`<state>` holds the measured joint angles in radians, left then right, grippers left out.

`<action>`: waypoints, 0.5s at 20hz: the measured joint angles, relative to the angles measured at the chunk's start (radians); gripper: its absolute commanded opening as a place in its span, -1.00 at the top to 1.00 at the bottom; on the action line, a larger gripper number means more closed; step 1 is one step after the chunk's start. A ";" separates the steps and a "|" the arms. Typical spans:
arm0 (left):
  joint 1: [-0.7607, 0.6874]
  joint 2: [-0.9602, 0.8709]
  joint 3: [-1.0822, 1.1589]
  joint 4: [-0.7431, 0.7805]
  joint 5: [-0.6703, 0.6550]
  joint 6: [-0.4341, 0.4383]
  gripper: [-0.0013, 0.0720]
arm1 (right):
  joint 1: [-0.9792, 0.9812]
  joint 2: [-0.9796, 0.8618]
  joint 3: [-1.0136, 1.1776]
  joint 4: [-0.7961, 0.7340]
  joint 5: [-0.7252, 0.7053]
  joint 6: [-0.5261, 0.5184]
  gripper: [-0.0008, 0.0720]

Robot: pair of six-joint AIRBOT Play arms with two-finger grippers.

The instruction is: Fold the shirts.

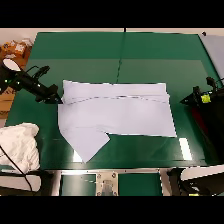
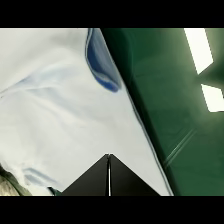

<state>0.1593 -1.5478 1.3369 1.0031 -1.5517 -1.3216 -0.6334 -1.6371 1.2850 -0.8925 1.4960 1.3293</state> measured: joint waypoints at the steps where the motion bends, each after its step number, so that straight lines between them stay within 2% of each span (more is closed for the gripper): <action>1: 0.003 0.020 -0.009 0.005 -0.013 -0.001 0.90 | -0.001 0.052 -0.055 0.003 -0.006 0.001 0.93; 6: 0.008 0.270 -0.224 0.016 0.037 -0.024 0.90 | -0.004 0.409 -0.447 0.022 -0.075 0.036 0.91; 7: 0.008 0.343 -0.294 0.017 0.061 -0.035 0.89 | -0.004 0.488 -0.531 0.022 -0.089 0.055 0.36; 8: 0.008 0.422 -0.375 0.018 0.092 -0.051 0.39 | -0.004 0.562 -0.611 0.024 -0.102 0.066 -0.58; 9: 0.008 0.495 -0.456 0.019 0.121 -0.068 -0.44 | -0.004 0.634 -0.690 0.026 -0.112 0.076 -0.79; 10: 0.008 0.553 -0.529 0.017 0.146 -0.079 -0.50 | -0.004 0.689 -0.754 0.026 -0.120 0.082 -0.79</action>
<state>0.1677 -0.9947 0.8078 1.0199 -1.4052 -1.4002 -0.6376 -0.9478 0.5308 -0.8661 1.3762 1.4109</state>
